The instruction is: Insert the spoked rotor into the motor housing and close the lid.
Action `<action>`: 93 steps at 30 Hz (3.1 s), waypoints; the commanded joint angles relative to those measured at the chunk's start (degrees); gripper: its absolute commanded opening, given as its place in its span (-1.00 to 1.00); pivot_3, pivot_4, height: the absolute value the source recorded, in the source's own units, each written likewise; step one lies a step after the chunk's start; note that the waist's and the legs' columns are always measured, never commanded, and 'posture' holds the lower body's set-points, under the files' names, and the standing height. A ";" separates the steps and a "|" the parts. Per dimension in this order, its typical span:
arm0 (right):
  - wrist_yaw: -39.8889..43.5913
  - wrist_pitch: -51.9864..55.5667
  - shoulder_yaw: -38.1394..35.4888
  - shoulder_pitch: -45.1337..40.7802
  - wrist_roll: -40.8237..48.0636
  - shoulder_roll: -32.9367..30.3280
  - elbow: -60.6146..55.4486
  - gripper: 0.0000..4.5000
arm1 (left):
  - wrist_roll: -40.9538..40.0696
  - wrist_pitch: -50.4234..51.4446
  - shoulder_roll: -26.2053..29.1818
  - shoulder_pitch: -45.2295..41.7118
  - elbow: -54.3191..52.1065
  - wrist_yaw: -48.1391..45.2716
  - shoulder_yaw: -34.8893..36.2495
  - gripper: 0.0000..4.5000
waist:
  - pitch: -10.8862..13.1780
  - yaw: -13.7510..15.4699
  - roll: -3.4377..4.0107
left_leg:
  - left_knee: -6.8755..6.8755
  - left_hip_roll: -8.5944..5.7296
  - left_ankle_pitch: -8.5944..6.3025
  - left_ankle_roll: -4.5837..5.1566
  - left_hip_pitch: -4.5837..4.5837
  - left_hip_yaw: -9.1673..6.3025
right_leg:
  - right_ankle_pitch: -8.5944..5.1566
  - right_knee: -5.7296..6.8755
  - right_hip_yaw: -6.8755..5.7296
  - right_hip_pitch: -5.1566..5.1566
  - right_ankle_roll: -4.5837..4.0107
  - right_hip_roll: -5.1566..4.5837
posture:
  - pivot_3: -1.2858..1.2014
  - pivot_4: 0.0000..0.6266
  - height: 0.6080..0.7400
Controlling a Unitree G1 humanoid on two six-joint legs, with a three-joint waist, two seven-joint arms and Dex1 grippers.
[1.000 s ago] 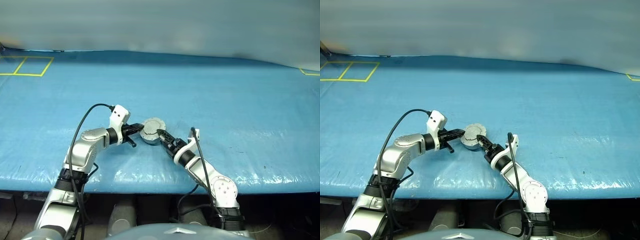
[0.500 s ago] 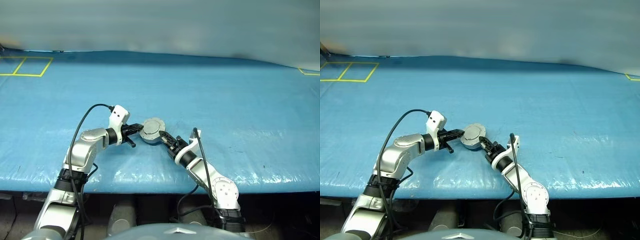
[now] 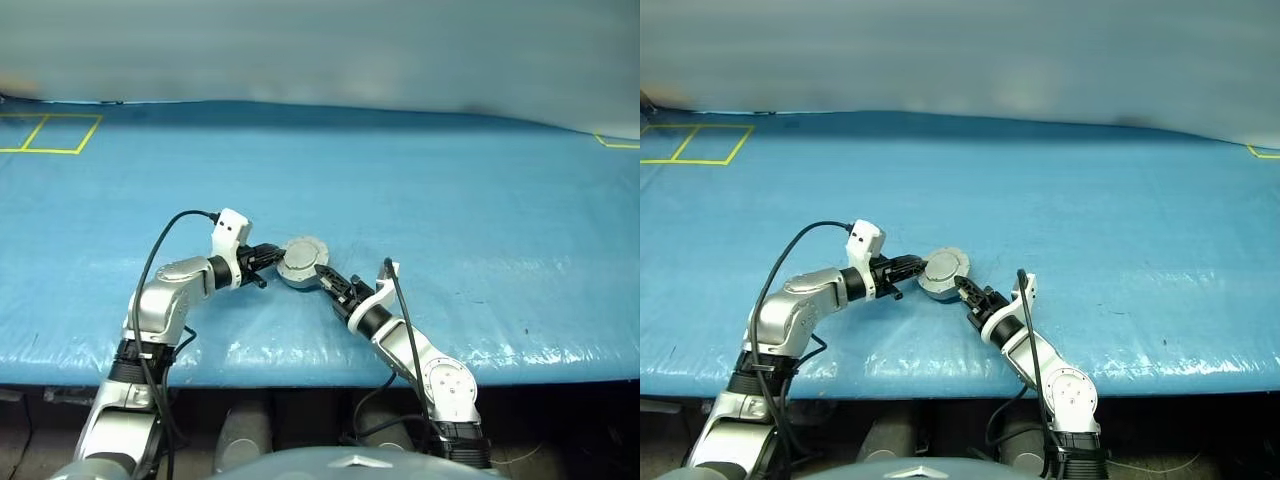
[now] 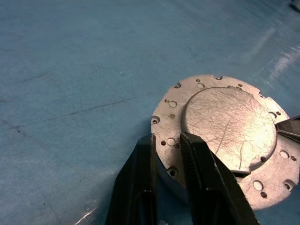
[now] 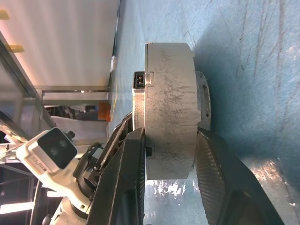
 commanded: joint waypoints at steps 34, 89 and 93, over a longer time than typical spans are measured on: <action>-9.25 -5.37 8.07 -6.37 14.03 4.96 -13.50 -0.49 | -70.82 7.06 -26.76 17.19 -10.08 39.49 17.57 1.00 | 0.45 -0.75 -0.50 | 0.58 -0.03 0.00 0.07 -0.41 -0.20 | 0.37 0.06 0.04 -0.10 0.02 0.12 | 0.03 -0.52 1.00; 4.21 -20.96 23.42 0.65 -69.70 -20.57 -17.57 1.00 | -30.48 -25.51 -10.20 -31.66 51.87 25.31 17.90 0.06 | 0.42 0.63 -0.76 | 0.68 -0.07 0.15 0.00 -0.48 -0.10 | 0.39 -0.03 0.44 -0.04 0.21 0.54 | 0.03 -0.52 1.00; 5.50 -21.23 22.24 2.15 -70.71 -17.96 -16.99 1.00 | -24.78 -31.78 -9.66 -37.76 63.34 24.35 20.07 0.06 | 0.42 0.18 -0.77 | 0.58 -0.06 0.14 0.01 -0.48 -0.08 | 0.38 -0.05 0.46 -0.08 0.20 0.55 | 0.03 -0.52 1.00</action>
